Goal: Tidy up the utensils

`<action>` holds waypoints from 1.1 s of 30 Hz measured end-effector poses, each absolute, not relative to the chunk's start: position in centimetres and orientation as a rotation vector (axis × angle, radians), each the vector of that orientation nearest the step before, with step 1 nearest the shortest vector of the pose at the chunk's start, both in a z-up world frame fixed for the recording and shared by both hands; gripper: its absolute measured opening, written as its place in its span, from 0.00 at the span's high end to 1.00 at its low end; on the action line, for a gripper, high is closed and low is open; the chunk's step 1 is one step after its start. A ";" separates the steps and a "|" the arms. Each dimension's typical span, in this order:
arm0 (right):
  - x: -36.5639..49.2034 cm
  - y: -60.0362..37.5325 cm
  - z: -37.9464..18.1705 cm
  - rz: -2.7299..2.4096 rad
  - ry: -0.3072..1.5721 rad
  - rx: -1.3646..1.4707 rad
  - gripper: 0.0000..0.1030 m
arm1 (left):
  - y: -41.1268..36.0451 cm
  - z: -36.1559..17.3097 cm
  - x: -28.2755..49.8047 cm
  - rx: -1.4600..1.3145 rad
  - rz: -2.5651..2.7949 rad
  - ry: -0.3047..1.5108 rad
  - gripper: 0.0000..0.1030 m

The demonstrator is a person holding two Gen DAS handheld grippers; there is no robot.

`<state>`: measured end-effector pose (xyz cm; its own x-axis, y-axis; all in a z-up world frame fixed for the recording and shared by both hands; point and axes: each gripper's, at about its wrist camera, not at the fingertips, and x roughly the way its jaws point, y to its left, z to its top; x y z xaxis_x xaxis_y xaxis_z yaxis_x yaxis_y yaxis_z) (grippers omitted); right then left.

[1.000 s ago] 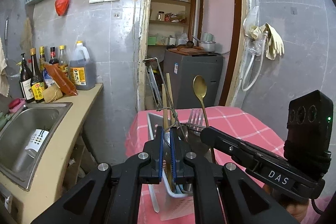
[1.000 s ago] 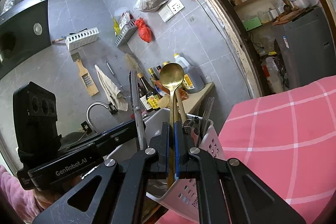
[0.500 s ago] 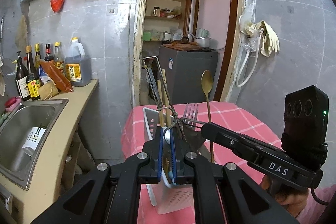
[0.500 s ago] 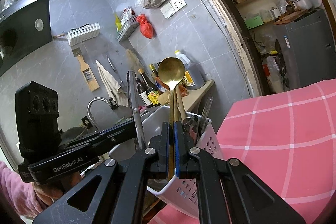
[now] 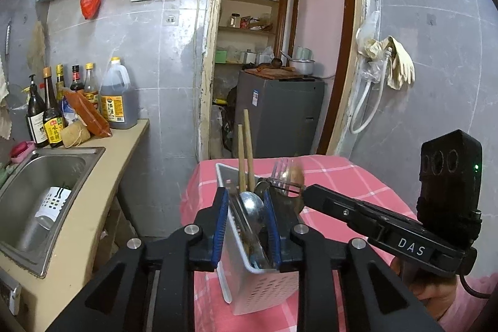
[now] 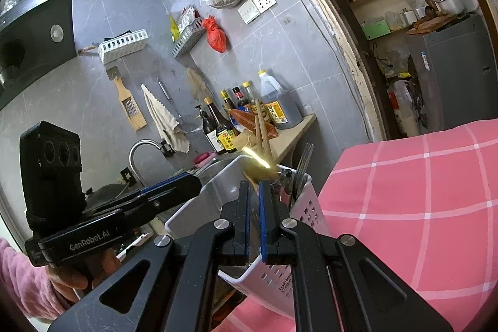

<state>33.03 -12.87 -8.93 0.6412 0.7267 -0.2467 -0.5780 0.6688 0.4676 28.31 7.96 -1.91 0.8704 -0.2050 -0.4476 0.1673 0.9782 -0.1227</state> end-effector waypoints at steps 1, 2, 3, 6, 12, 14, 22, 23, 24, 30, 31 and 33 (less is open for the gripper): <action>32.9 -13.0 -8.9 0.761 0.439 0.362 0.95 | 8.1 -1.9 28.2 -0.084 -0.190 0.475 0.78; 32.9 -13.1 -8.9 0.760 0.438 0.361 0.95 | 8.2 -1.8 28.2 -0.087 -0.185 0.475 0.78; 32.8 -13.2 -8.8 0.759 0.438 0.361 0.95 | 8.3 -1.8 28.1 -0.090 -0.180 0.475 0.78; 32.4 -13.6 -8.5 0.743 0.435 0.353 0.93 | 8.6 -1.6 27.9 -0.103 -0.168 0.473 0.73; 31.1 -14.8 -7.1 0.681 0.422 0.339 0.70 | 8.9 -1.0 27.2 -0.132 -0.151 0.454 0.59; 30.5 -15.3 -6.4 0.645 0.420 0.321 0.66 | 8.8 -0.7 26.9 -0.137 -0.148 0.451 0.54; 27.0 -18.9 -3.7 0.468 0.402 0.305 0.27 | 7.8 0.3 25.2 -0.175 -0.169 0.426 0.18; 26.5 -19.4 -3.4 0.446 0.400 0.305 0.26 | 7.6 0.5 24.8 -0.176 -0.176 0.422 0.17; 26.1 -19.7 -3.1 0.428 0.398 0.302 0.22 | 7.4 0.7 24.5 -0.173 -0.177 0.418 0.13; 22.6 -22.5 -1.1 0.332 0.379 0.273 0.08 | 6.0 1.8 22.3 -0.157 -0.181 0.404 0.02; 21.7 -23.0 -0.7 0.313 0.375 0.261 0.05 | 5.7 1.9 22.0 -0.157 -0.181 0.401 0.01; 20.8 -23.5 -0.1 0.289 0.375 0.248 0.02 | 5.2 2.2 21.0 -0.163 -0.178 0.398 0.01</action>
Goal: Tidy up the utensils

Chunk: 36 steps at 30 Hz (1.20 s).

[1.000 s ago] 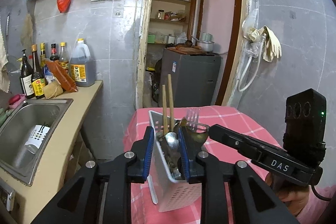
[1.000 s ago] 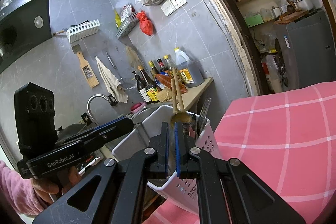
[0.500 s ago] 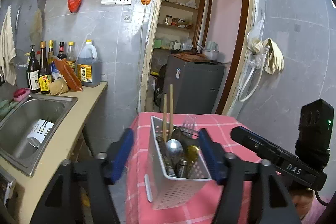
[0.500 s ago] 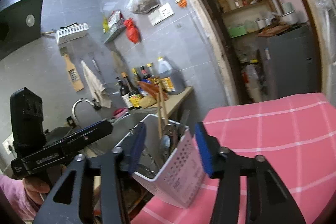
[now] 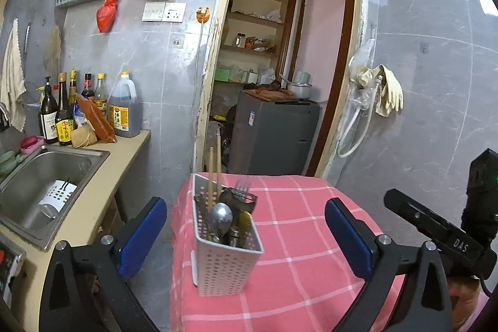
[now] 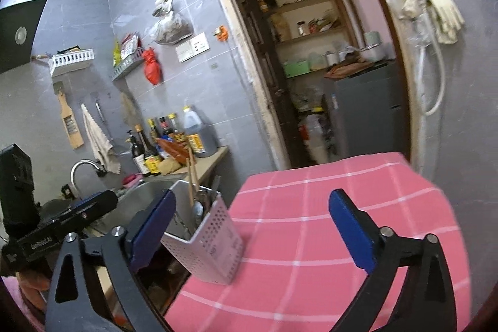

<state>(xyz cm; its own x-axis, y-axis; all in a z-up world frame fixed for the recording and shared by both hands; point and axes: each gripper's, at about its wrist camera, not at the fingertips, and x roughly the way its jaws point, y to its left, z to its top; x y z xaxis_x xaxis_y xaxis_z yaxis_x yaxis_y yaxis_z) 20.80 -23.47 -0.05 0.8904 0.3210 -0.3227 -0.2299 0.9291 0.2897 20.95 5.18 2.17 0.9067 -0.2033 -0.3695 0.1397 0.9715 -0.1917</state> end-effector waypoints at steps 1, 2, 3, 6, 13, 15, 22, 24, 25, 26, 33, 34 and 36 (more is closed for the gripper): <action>20.1 -23.9 0.2 0.275 0.375 0.243 0.01 | 5.0 2.2 20.6 -0.165 -0.177 0.398 0.00; 19.4 -24.4 0.4 0.261 0.373 0.236 0.01 | 4.7 2.3 20.1 -0.168 -0.172 0.399 0.00; 18.7 -24.7 0.5 0.250 0.371 0.229 0.01 | 4.5 2.4 19.7 -0.170 -0.168 0.398 0.00; 16.6 -25.9 1.0 0.218 0.369 0.212 0.01 | 4.0 2.6 17.8 -0.181 -0.154 0.395 0.00; 11.4 -28.4 2.1 0.179 0.379 0.171 0.01 | 3.2 2.8 12.8 -0.207 -0.104 0.408 0.00; 10.0 -28.9 2.3 0.176 0.385 0.164 0.01 | 2.9 2.8 11.1 -0.198 -0.091 0.412 0.00; 5.6 -30.2 2.4 0.162 0.407 0.139 0.01 | 2.3 2.6 7.0 -0.187 -0.066 0.434 0.00; 4.6 -30.4 2.2 0.164 0.413 0.134 0.01 | 2.0 2.4 5.8 -0.182 -0.058 0.438 0.00; 3.9 -30.5 2.1 0.162 0.419 0.129 0.01 | 1.9 2.3 5.4 -0.180 -0.056 0.438 0.00; 3.4 -30.5 2.0 0.163 0.425 0.125 0.01 | 1.7 2.2 4.8 -0.178 -0.052 0.439 0.00; 0.8 -30.7 1.0 0.156 0.448 0.110 0.01 | 0.9 1.3 2.0 -0.184 -0.043 0.434 0.00; 0.5 -30.7 1.0 0.154 0.449 0.109 0.01 | 0.7 1.3 1.6 -0.184 -0.043 0.428 0.00; 0.4 -30.8 1.0 0.155 0.446 0.107 0.01 | 0.4 1.1 0.9 -0.184 -0.039 0.415 0.00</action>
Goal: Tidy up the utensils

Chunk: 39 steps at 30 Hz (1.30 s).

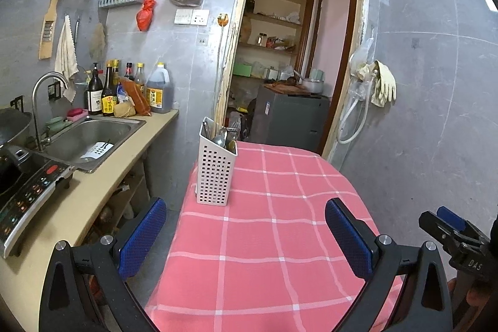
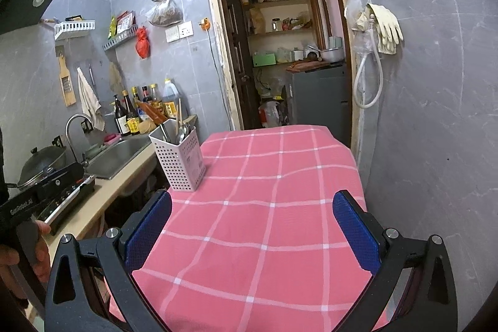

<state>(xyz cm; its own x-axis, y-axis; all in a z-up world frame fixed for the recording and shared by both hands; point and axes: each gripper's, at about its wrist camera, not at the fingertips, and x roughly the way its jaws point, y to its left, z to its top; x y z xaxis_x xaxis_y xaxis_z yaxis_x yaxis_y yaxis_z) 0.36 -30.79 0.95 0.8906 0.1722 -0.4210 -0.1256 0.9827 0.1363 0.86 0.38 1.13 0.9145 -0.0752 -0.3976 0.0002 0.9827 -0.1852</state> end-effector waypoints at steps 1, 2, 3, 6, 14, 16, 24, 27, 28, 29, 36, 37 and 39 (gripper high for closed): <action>0.1 -30.8 0.9 0.154 0.444 0.101 0.01 | 0.2 1.1 0.6 -0.182 -0.038 0.412 0.00; 0.0 -30.7 1.0 0.154 0.443 0.097 0.01 | 0.0 1.0 0.3 -0.179 -0.038 0.414 0.00; -0.1 -30.8 1.0 0.155 0.443 0.096 0.01 | -0.1 0.8 0.2 -0.176 -0.039 0.419 0.00; -0.3 -30.8 1.1 0.156 0.442 0.093 0.01 | -0.5 0.5 -0.1 -0.171 -0.041 0.430 0.00; -0.4 -30.8 1.0 0.157 0.441 0.095 0.01 | -0.7 0.4 -0.4 -0.167 -0.041 0.436 0.00; -0.4 -30.7 1.0 0.156 0.442 0.096 0.01 | -0.7 0.4 -0.3 -0.166 -0.041 0.435 0.00; -0.3 -30.7 1.0 0.157 0.442 0.096 0.01 | -0.4 0.2 -0.5 -0.167 -0.031 0.433 0.00; -0.4 -30.7 1.0 0.157 0.441 0.098 0.01 | -0.1 0.1 -0.6 -0.174 -0.027 0.436 0.00; -0.3 -30.7 1.0 0.157 0.442 0.097 0.01 | -0.1 0.1 -0.5 -0.175 -0.027 0.436 0.00; -0.3 -30.7 1.0 0.157 0.443 0.096 0.01 | -0.1 0.1 -0.5 -0.173 -0.028 0.436 0.00; -0.5 -30.7 1.0 0.156 0.443 0.096 0.01 | 0.0 0.2 -0.5 -0.172 -0.025 0.435 0.00; -0.3 -30.7 1.0 0.156 0.443 0.098 0.01 | 0.0 0.2 -0.5 -0.172 -0.025 0.435 0.00; -0.4 -30.6 1.1 0.156 0.444 0.097 0.01 | 0.1 0.2 -0.6 -0.173 -0.026 0.437 0.00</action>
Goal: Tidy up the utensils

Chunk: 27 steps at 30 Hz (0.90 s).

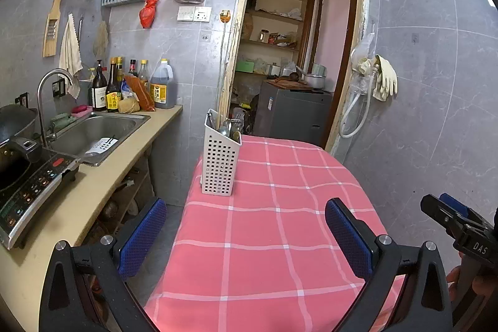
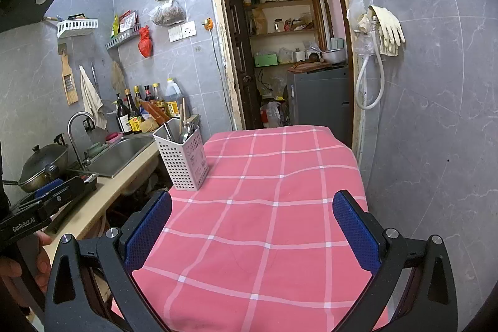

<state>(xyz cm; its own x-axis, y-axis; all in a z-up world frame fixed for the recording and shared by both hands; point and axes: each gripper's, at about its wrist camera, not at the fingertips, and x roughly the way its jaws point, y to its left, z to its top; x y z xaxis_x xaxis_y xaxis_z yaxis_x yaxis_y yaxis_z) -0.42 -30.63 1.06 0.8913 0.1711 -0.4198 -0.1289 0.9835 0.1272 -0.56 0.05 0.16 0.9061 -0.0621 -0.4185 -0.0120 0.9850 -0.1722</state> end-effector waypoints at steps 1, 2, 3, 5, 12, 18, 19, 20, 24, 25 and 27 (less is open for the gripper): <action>-0.5 -30.6 1.1 0.156 0.445 0.096 0.01 | 0.1 0.2 -0.6 -0.172 -0.026 0.436 0.00; -0.4 -30.5 1.1 0.156 0.444 0.096 0.01 | 0.1 0.2 -0.5 -0.172 -0.025 0.436 0.00; -0.4 -30.5 1.1 0.156 0.445 0.097 0.01 | 0.1 0.2 -0.6 -0.172 -0.025 0.436 0.00; -0.5 -30.5 1.1 0.157 0.445 0.097 0.01 | 0.1 0.2 -0.5 -0.172 -0.026 0.436 0.00; -0.5 -30.5 1.1 0.156 0.445 0.098 0.01 | 0.2 0.2 -0.6 -0.172 -0.025 0.436 0.00; -0.6 -30.5 1.1 0.155 0.444 0.097 0.01 | 0.4 0.2 -0.6 -0.173 -0.026 0.437 0.00; -0.6 -30.5 1.1 0.155 0.444 0.097 0.01 | 0.3 0.2 -0.5 -0.172 -0.026 0.437 0.00; -0.5 -30.6 1.1 0.155 0.445 0.097 0.01 | 0.3 0.2 -0.5 -0.172 -0.025 0.438 0.00; -0.4 -30.6 1.1 0.156 0.446 0.098 0.01 | 0.3 0.1 -0.6 -0.173 -0.026 0.438 0.00; -0.5 -30.6 1.1 0.156 0.447 0.098 0.01 | 0.2 0.1 -0.6 -0.172 -0.026 0.439 0.00; -0.4 -30.7 1.2 0.157 0.445 0.098 0.01 | 0.2 0.1 -0.6 -0.172 -0.026 0.439 0.00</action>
